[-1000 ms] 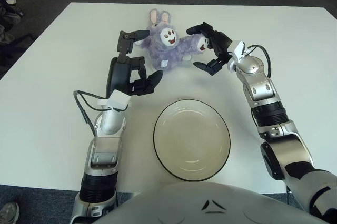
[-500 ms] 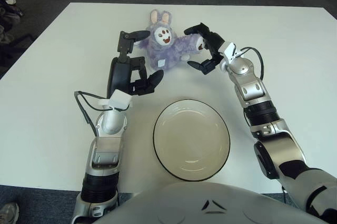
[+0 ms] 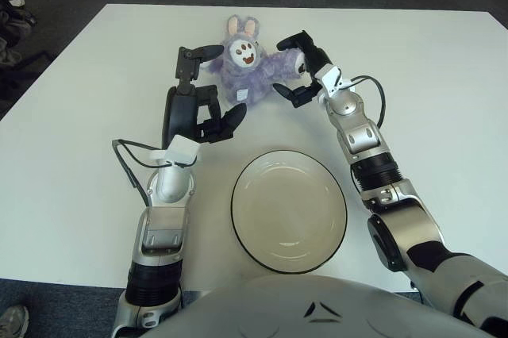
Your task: Put the doll into the plate.
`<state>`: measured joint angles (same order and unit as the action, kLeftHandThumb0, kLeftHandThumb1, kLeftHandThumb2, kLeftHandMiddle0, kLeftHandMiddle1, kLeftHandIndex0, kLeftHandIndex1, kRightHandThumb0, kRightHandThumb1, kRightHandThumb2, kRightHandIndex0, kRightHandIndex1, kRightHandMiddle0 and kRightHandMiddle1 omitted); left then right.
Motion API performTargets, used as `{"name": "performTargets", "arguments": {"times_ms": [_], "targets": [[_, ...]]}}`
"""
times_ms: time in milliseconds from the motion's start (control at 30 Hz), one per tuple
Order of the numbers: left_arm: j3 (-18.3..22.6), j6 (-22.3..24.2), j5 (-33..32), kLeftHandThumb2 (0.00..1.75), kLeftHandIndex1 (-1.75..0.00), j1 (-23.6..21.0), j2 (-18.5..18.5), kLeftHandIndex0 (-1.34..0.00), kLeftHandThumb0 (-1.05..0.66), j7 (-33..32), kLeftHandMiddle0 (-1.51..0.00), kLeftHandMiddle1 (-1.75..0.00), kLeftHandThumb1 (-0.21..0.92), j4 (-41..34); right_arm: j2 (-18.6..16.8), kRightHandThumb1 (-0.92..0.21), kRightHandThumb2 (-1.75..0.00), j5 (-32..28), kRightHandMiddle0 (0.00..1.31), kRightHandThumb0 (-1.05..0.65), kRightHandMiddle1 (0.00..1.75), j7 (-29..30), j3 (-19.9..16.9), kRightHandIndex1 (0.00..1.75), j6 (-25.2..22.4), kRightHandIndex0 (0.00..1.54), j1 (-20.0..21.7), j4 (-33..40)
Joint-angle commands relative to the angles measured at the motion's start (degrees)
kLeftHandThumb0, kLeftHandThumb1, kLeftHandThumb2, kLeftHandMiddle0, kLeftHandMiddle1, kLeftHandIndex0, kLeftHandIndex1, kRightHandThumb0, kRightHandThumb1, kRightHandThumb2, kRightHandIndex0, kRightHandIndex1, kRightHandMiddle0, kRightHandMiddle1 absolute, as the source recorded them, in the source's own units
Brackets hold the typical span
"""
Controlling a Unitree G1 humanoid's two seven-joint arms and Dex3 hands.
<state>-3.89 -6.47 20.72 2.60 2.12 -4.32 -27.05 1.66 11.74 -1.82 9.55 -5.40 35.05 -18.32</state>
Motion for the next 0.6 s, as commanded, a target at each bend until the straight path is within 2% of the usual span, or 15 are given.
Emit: {"name": "performTargets", "arguments": {"times_ms": [0, 67, 100, 167, 333, 500, 567], "targets": [[-0.1, -0.4, -0.4, 0.68, -1.24, 0.2, -0.1, 0.00, -0.80, -0.5, -1.27, -1.75, 0.70, -0.1, -1.8, -0.14, -1.28, -1.7, 0.21, -0.22, 1.40, 1.9, -1.9, 1.26, 0.2, 0.35, 0.7, -1.8], [-0.2, -0.7, -0.9, 0.68, -1.25, 0.3, -0.3, 0.00, -0.80, -0.4, -1.26, -1.75, 0.70, -0.1, -2.7, -0.30, -1.12, -2.5, 0.26, 0.09, 1.44, 2.8, -2.8, 1.37, 0.8, 0.49, 0.9, -2.8], [-0.2, -0.8, -1.0, 0.68, -1.25, 0.4, -0.4, -0.01, -0.79, -0.4, -1.26, -1.75, 0.69, -0.1, -3.0, -0.35, -1.09, -2.7, 0.32, 0.06, 1.47, 3.1, -3.0, 1.42, 1.0, 0.56, 0.9, -3.0], [-0.3, -1.1, -1.3, 0.68, -1.25, 0.4, -0.5, -0.01, -0.78, -0.5, -1.25, -1.75, 0.69, 0.0, -3.2, -0.38, -1.08, -2.9, 0.38, 0.03, 1.52, 3.4, -3.3, 1.47, 1.2, 0.62, 1.0, -3.2], [-0.3, -1.7, -1.6, 0.69, -1.26, 0.4, -0.5, -0.01, -0.76, -0.6, -1.25, -1.75, 0.68, 0.2, -4.1, -0.36, -1.16, -2.8, 0.44, 0.00, 1.60, 4.5, -3.7, 1.55, 2.2, 0.65, 1.0, -4.2], [0.0, -1.8, -1.8, 0.72, -1.26, 0.5, -0.5, -0.02, -0.73, -0.5, -1.22, -1.75, 0.65, 0.3, -5.8, -0.27, -1.30, -4.0, 0.48, 0.00, 1.71, 5.8, -4.9, 1.55, 2.4, 0.70, 0.6, -4.4], [0.3, -2.0, -1.8, 0.75, -1.25, 0.4, -0.4, -0.02, -0.71, -0.7, -1.03, -1.75, 0.64, 0.7, -6.4, -0.24, -1.34, -4.9, 0.50, 0.00, 1.73, 5.9, -5.5, 1.55, 2.1, 0.72, 0.6, -4.3]]}}
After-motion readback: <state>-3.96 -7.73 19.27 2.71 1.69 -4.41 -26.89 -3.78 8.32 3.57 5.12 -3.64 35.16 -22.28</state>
